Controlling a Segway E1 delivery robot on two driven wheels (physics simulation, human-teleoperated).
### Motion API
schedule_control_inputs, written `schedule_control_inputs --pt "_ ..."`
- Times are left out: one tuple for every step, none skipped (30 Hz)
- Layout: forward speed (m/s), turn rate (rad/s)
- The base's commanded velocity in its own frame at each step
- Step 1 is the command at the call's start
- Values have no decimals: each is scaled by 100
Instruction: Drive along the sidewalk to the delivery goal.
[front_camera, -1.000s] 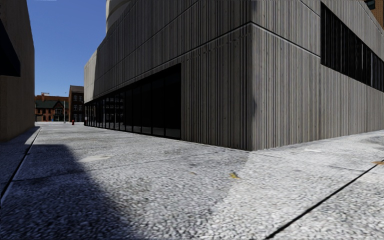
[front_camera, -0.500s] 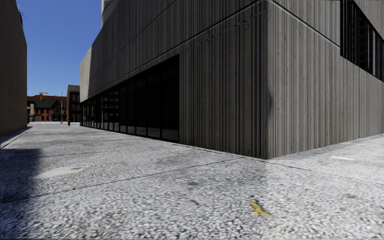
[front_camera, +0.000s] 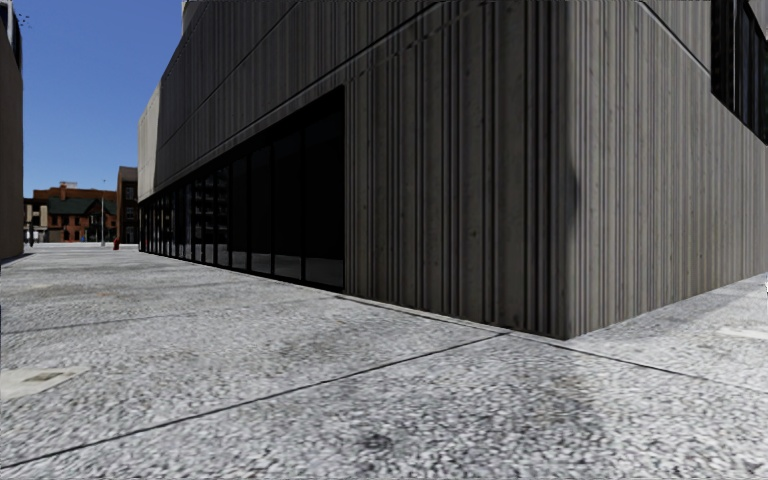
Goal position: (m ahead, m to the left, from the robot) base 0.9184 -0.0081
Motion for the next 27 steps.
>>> schedule_control_inputs --pt "120 -29" --pt "120 -29" --pt "111 -30" --pt "105 -31" --pt "100 -31" --pt "98 -31" --pt "98 -31" --pt "83 -29" --pt "53 0" --pt "9 0" --pt "9 0" --pt "0 0" --pt "0 0" --pt "0 0" --pt "0 0" --pt "0 0" --pt "0 0" --pt "0 0" --pt "0 0" --pt "0 0" --pt "0 0" --pt "0 0" --pt "0 0" --pt "0 0" --pt "0 0" --pt "0 0" --pt "0 0"
